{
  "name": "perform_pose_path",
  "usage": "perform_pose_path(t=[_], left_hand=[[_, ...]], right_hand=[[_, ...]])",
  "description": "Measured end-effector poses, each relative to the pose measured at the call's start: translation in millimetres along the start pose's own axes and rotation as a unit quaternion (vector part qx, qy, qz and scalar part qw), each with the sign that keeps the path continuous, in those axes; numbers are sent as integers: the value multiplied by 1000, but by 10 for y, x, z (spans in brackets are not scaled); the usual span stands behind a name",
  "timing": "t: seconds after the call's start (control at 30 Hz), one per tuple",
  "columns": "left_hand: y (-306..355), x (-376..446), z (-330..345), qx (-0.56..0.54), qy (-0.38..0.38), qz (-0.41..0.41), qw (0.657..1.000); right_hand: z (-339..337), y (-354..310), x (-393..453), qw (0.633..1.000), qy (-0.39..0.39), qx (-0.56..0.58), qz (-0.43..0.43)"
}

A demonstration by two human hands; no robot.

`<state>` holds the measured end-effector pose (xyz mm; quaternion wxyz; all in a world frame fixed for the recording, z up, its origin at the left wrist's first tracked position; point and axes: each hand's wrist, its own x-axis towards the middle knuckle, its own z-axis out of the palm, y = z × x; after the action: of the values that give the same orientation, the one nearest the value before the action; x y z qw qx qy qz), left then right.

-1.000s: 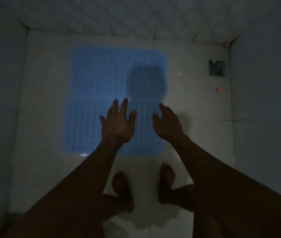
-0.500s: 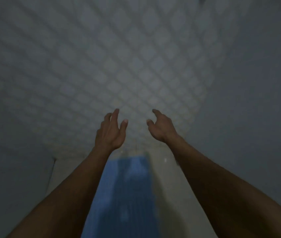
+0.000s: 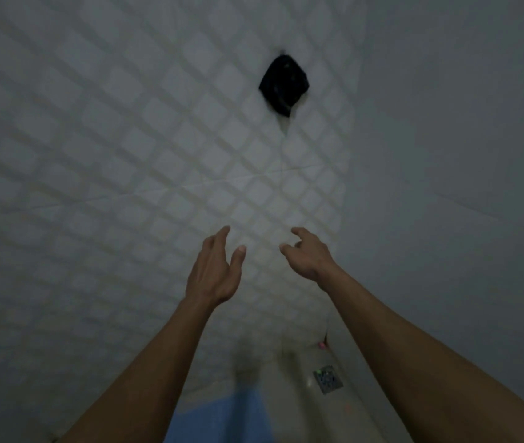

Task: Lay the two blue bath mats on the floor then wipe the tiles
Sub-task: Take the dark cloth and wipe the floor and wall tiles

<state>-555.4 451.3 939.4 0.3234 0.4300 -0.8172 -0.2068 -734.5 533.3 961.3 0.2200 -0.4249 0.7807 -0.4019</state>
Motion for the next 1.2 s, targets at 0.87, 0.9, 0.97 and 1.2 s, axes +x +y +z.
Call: perform_pose_path(t=[0.87, 0.9, 0.97, 1.2], left_hand=[[1910, 3362, 1016, -127, 239, 0, 963], [1897, 3487, 1026, -126, 244, 0, 962], [1874, 3755, 1024, -120, 250, 0, 961], [1875, 4807, 803, -60, 300, 24, 952]], right_hand=[[-2192, -388, 3255, 970, 56, 159, -177], [-2191, -424, 3362, 968, 62, 159, -183], [-2203, -528, 3571, 966, 76, 153, -195], [-2209, -1064, 4394, 954, 131, 114, -245]])
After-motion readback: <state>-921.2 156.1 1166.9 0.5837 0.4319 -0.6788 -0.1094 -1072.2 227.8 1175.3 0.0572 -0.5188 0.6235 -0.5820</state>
